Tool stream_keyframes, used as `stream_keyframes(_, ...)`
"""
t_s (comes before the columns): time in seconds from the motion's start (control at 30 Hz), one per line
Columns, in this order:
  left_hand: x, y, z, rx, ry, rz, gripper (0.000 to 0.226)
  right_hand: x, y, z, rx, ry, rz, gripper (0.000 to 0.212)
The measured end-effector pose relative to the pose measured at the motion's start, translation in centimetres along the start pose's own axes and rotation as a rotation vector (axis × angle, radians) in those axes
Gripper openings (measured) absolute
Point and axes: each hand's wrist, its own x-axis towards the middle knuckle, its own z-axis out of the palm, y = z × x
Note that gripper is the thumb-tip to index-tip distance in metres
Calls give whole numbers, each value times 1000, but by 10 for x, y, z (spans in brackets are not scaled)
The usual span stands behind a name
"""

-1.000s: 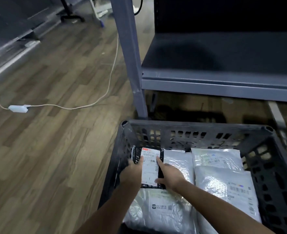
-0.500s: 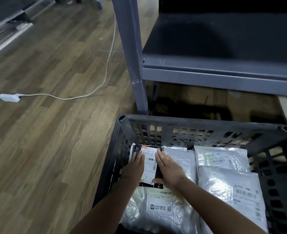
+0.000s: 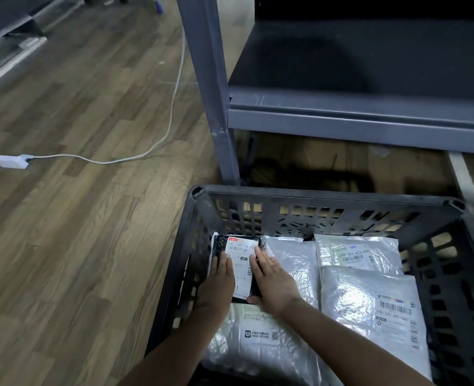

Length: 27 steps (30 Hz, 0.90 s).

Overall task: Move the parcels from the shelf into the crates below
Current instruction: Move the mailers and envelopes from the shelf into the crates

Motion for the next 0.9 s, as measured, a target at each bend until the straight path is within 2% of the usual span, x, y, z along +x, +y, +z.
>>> stream_keyframes(0.13,-8,-2,5,-21,4,2,73,-10,0,1,-48,-28,3,84)
stream_keyframes(0.37,-15,2,-37,-41,-78,26,67,-15,-6,-33,-23,-135,30,74)
stream_keyframes(0.6,-48,32,-135,-103,-82,74,63,-81,11,-113,-1,-41,57,63)
stream_keyframes(0.9,-169,77,-298,-26,-50,172,59,-217,-11,-259,51,-53,174,66)
